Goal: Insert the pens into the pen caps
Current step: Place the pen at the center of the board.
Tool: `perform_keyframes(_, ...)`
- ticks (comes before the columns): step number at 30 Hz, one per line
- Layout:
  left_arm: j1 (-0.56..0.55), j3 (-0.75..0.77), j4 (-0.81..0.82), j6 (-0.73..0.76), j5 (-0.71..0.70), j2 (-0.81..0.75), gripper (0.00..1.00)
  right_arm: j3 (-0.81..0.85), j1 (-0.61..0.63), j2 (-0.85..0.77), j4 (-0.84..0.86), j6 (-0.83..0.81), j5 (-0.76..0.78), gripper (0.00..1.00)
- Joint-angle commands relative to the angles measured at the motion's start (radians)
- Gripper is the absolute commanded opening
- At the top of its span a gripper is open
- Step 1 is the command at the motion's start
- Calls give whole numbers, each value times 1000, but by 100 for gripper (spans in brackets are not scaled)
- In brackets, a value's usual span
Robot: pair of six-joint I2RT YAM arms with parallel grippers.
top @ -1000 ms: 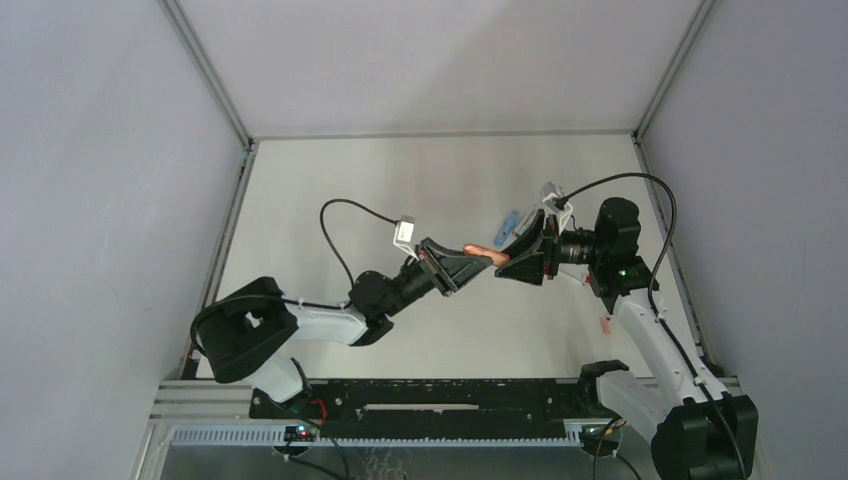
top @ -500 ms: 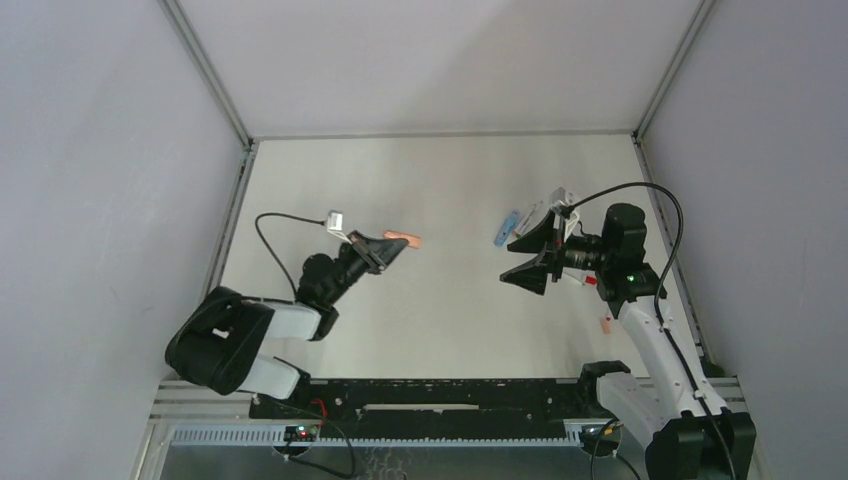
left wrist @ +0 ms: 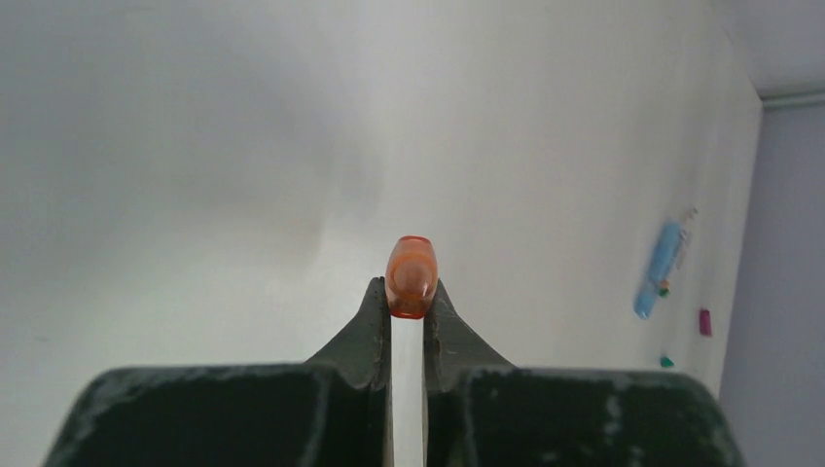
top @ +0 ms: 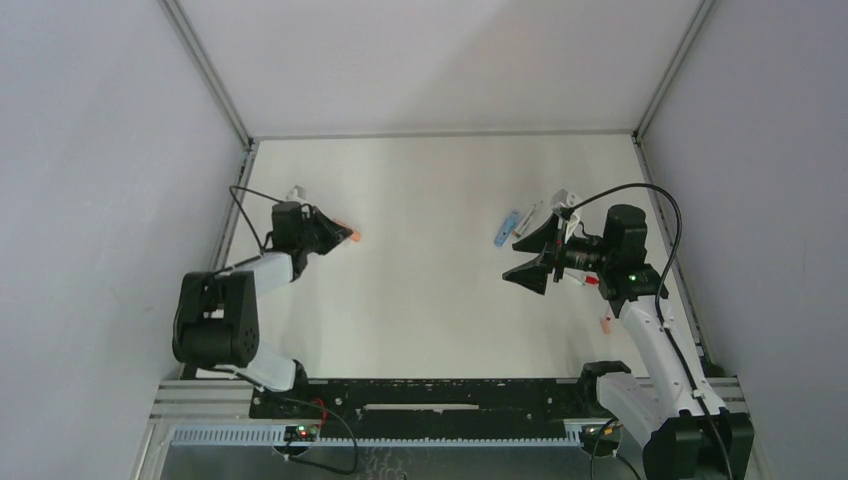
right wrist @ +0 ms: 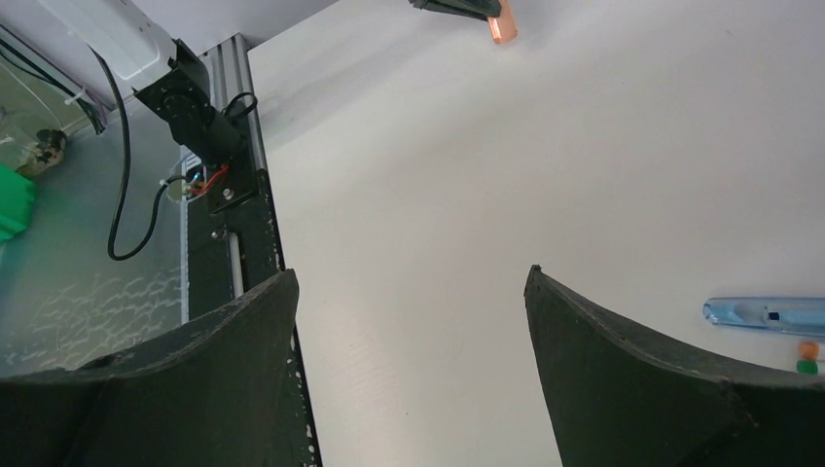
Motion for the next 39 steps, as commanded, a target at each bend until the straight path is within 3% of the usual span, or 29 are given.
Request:
perform_keyframes(1,81,67,-95,40,44,98,1,33,-9,-10,-2,-30,-2,93)
perform_keyframes(6,140,112,-43,-1,97,166,6,33,-12,-9,-7,-31,-6,93)
perform_keyframes(12,181,132,-38,-15,90,192,32,33,-17,-18,-2,-27,-14,93)
perform_keyframes(18,209,78,-39,-20,55,105,46,33,-53,-37,8,-8,-42,93)
perform_keyframes(25,208,-79,-53,-23,37,-244,48,44,-114,-85,-36,-46,-62,94)
perform_keyframes(28,208,-127,-75,-27,97,-459,49,57,-140,-99,-78,-81,-73,94)
perform_keyframes(31,207,-103,-201,13,182,-670,52,57,-174,-117,-84,-82,-86,94)
perform_keyframes(34,208,-50,-338,69,204,-866,65,57,-182,-133,-82,-83,-91,95)
perform_keyframes(38,208,-30,-387,75,206,-1072,99,57,-181,-144,-82,-85,-103,94)
perform_keyframes(39,208,-37,-385,54,212,-1098,100,57,-181,-147,-83,-87,-102,94)
